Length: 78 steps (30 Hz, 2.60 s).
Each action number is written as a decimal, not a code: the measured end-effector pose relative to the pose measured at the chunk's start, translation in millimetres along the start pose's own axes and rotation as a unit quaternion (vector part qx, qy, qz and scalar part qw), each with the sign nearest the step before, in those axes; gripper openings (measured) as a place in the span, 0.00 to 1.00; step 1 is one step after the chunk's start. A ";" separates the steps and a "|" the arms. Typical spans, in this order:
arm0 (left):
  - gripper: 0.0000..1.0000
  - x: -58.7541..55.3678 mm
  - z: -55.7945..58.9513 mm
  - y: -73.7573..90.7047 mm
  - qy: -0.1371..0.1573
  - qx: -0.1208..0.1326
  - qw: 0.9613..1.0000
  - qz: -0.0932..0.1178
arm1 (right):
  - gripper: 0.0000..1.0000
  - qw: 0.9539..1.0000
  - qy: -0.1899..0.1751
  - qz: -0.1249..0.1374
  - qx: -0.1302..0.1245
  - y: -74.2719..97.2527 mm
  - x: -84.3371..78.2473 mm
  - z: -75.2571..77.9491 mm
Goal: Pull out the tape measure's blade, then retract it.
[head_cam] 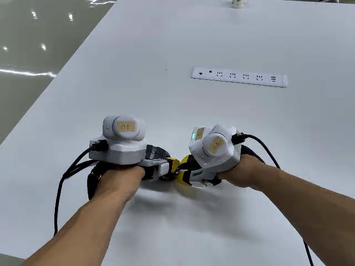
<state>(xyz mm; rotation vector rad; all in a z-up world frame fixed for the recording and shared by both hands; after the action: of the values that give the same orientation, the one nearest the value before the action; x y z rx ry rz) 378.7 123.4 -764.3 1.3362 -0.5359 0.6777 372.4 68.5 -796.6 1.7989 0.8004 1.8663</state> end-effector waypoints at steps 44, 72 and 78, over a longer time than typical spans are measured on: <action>0.68 -6.8 6.5 19.9 -0.050 -0.024 0.998 -0.003 | 0.31 0.998 -0.024 0.006 -0.056 63.8 -22.4 -13.0; 0.74 -21.8 3.5 41.4 -0.082 -0.064 0.994 0.019 | 0.47 0.987 -0.094 0.028 -0.130 113.4 -51.0 -24.1; 0.77 -25.0 5.1 45.0 -0.090 -0.075 0.993 0.025 | 0.51 0.983 -0.112 0.035 -0.144 122.2 -56.4 -29.5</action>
<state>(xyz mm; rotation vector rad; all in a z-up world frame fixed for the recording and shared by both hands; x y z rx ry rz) 329.3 119.2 -749.9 1.2529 -0.7535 0.5487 357.7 -62.9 -757.7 1.8266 0.3690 1.6812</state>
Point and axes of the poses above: the centre of the closed fingertips' face, and the gripper's own axes: y roughly backward along the fingers, z roughly to its right, x roughly out of its top, the point moved 1 cm from there along y, roughly backward along the fingers, and after that the axes turned 4 degrees about z, right-handed, at the moved point
